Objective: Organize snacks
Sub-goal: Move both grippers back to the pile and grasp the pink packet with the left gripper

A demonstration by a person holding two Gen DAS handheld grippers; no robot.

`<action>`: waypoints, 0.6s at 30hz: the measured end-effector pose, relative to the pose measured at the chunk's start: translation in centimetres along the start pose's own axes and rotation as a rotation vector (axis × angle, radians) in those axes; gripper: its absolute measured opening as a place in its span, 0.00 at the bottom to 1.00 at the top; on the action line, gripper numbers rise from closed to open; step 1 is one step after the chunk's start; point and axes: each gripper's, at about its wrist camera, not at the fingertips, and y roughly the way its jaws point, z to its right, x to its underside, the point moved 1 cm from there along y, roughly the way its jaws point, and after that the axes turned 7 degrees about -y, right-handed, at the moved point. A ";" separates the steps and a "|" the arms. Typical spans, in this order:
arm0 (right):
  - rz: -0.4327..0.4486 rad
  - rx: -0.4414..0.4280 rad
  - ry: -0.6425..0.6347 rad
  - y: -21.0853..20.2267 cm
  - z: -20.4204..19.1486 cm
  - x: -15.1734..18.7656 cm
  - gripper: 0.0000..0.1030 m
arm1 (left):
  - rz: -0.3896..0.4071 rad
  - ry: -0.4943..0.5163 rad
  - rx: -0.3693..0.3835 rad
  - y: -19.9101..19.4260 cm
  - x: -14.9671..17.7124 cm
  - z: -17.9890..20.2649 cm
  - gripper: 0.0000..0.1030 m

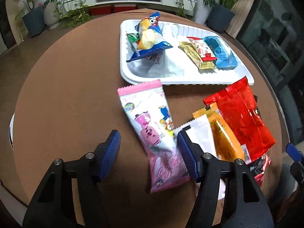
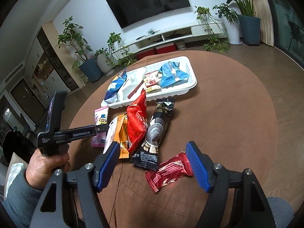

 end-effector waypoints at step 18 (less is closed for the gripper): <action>0.003 0.037 -0.010 -0.2 0.3 -0.2 0.70 | 0.000 0.124 -0.017 -0.3 0.9 0.7 0.31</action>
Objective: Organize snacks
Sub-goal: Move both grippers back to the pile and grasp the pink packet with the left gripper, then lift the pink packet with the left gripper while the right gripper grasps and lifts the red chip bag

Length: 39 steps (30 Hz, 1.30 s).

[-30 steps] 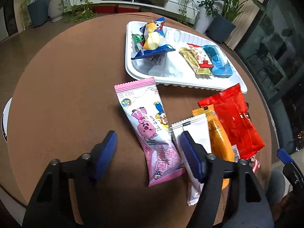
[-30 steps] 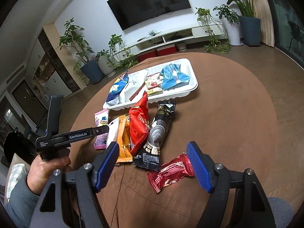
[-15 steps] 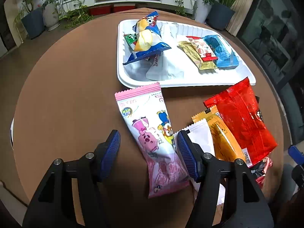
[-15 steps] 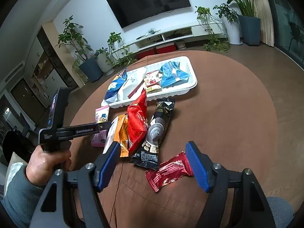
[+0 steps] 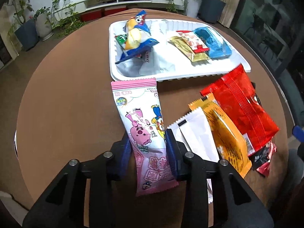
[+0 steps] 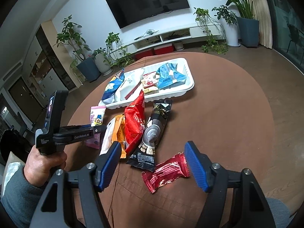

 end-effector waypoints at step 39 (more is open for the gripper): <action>-0.277 -0.061 -0.185 11.0 -4.1 -5.4 0.45 | 0.013 -0.077 0.176 -4.2 7.0 -2.3 0.27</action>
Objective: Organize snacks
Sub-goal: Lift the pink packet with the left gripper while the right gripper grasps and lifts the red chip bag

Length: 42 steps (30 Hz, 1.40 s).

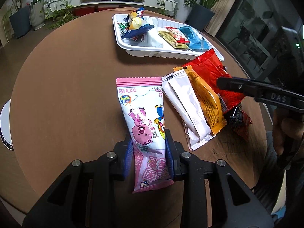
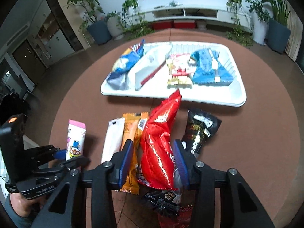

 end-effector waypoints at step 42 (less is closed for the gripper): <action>0.234 -0.074 0.208 -8.2 6.1 0.9 0.21 | 0.091 -0.031 0.096 -3.4 -2.6 0.7 0.26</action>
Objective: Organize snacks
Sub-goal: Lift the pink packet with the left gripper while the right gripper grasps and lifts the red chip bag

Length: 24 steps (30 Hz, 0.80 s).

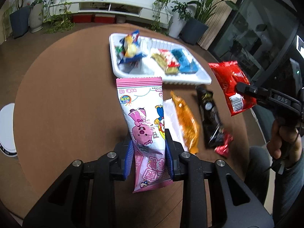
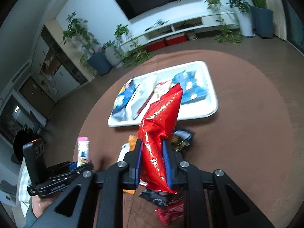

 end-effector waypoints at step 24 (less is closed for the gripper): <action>0.094 0.004 -0.106 2.0 1.6 -12.5 0.21 | -0.039 0.166 -0.005 9.1 -17.0 8.9 0.26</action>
